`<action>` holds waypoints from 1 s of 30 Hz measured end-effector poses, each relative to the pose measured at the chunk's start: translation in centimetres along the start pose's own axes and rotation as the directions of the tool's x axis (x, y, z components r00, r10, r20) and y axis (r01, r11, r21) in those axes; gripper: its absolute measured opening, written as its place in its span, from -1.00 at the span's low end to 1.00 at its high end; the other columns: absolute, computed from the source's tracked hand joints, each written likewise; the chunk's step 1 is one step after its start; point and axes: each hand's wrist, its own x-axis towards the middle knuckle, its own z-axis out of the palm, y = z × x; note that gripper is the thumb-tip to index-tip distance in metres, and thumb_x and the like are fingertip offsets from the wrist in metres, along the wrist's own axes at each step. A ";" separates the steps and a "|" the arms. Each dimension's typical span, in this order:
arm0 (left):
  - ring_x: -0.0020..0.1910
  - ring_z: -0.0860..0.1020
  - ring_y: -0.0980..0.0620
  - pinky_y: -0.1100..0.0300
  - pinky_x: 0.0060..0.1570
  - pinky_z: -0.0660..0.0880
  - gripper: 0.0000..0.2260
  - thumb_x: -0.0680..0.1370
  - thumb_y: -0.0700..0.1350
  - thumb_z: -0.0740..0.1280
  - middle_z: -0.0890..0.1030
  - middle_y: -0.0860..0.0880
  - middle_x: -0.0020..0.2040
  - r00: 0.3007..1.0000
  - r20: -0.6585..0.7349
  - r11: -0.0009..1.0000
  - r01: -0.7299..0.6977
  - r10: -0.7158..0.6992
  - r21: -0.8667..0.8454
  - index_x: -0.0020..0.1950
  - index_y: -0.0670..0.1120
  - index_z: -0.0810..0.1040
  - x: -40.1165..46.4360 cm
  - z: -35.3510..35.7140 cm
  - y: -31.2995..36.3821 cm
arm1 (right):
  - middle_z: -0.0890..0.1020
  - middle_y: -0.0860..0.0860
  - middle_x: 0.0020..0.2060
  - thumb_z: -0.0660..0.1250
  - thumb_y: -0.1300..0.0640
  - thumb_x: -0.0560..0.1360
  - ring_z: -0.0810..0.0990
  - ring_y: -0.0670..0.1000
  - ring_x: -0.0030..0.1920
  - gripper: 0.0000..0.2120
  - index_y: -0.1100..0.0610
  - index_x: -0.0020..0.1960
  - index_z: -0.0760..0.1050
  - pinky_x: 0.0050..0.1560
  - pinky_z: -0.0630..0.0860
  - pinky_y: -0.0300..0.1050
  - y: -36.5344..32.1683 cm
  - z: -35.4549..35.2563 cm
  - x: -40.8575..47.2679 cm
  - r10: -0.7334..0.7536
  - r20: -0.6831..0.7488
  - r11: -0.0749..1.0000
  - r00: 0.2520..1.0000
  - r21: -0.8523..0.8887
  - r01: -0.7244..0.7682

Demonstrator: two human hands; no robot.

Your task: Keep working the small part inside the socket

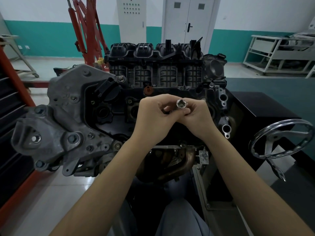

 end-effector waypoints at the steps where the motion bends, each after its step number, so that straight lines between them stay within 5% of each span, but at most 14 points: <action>1: -0.06 0.67 0.10 0.17 0.03 0.59 -0.84 0.43 -0.34 0.47 0.70 -0.04 -0.10 1.000 0.010 1.000 -0.006 0.006 -0.014 -0.01 -0.18 0.68 0.0 0.0 0.0 | 0.70 -0.04 -0.14 0.44 0.38 0.40 0.68 -0.07 -0.07 -0.79 0.17 0.00 0.62 -0.03 0.54 -0.25 -0.1 0.0 -0.1 -0.006 0.010 1.000 1.000 0.013 0.006; 4: 0.00 0.67 0.02 0.12 0.08 0.58 -0.80 0.46 -0.41 0.41 0.70 -0.11 -0.05 0.997 0.079 0.993 0.005 0.005 -0.120 0.04 -0.22 0.66 0.0 -0.1 -0.2 | 0.68 -0.25 -0.23 0.40 0.32 0.38 0.65 -0.22 -0.13 -0.76 0.00 -0.09 0.59 -0.11 0.49 -0.39 -0.5 0.1 -0.2 0.006 0.019 1.000 1.000 0.018 -0.006; 9: -0.09 0.67 0.10 0.17 0.00 0.60 -0.77 0.39 -0.34 0.51 0.70 0.03 -0.13 1.000 -0.016 0.999 -0.008 0.008 -0.040 -0.06 -0.06 0.67 -0.2 0.4 -0.4 | 0.69 0.01 -0.21 0.45 0.40 0.35 0.67 -0.08 -0.16 -0.83 0.21 -0.11 0.63 -0.11 0.55 -0.25 -0.2 0.0 0.0 0.015 -0.014 1.000 1.000 0.016 -0.015; 15: 0.00 0.68 -0.01 0.06 0.09 0.58 -0.77 0.45 -0.39 0.41 0.70 -0.10 -0.05 0.997 0.073 0.988 0.006 0.005 -0.157 0.04 -0.17 0.66 -0.1 0.2 -0.5 | 0.68 -0.22 -0.25 0.41 0.39 0.37 0.65 -0.22 -0.14 -0.73 0.06 -0.05 0.59 -0.11 0.49 -0.39 -0.3 0.0 -0.1 0.019 0.022 1.000 1.000 0.021 -0.020; 20: -0.07 0.68 0.06 0.12 0.03 0.60 -0.74 0.37 -0.36 0.51 0.71 -0.02 -0.11 1.000 -0.001 0.994 -0.007 0.007 -0.112 -0.04 -0.07 0.66 -0.2 0.3 -0.2 | 0.69 -0.02 -0.23 0.45 0.42 0.34 0.68 -0.06 -0.17 -0.83 0.22 -0.12 0.63 -0.12 0.55 -0.25 -0.2 -0.1 0.0 0.005 -0.016 1.000 1.000 0.029 -0.004; 27: 0.00 0.68 -0.01 0.12 0.08 0.58 -0.71 0.43 -0.43 0.41 0.69 -0.08 -0.06 0.999 0.050 0.980 0.002 0.008 -0.199 0.06 -0.12 0.63 -0.2 -0.1 0.0 | 0.67 -0.29 -0.23 0.40 0.29 0.38 0.64 -0.24 -0.13 -0.75 -0.06 -0.10 0.57 -0.10 0.49 -0.39 -0.8 0.1 -0.2 0.013 0.016 1.000 1.000 0.018 -0.013; 30: -0.02 0.68 0.01 0.10 0.07 0.59 -0.76 0.40 -0.40 0.47 0.70 -0.10 -0.07 0.999 0.046 0.990 0.007 0.000 -0.142 0.03 -0.18 0.66 -0.1 0.0 0.2 | 0.70 -0.12 -0.24 0.45 0.33 0.36 0.68 -0.12 -0.16 -0.81 0.06 -0.14 0.62 -0.10 0.55 -0.27 -0.4 0.0 -0.1 0.018 -0.019 0.999 1.000 0.030 -0.018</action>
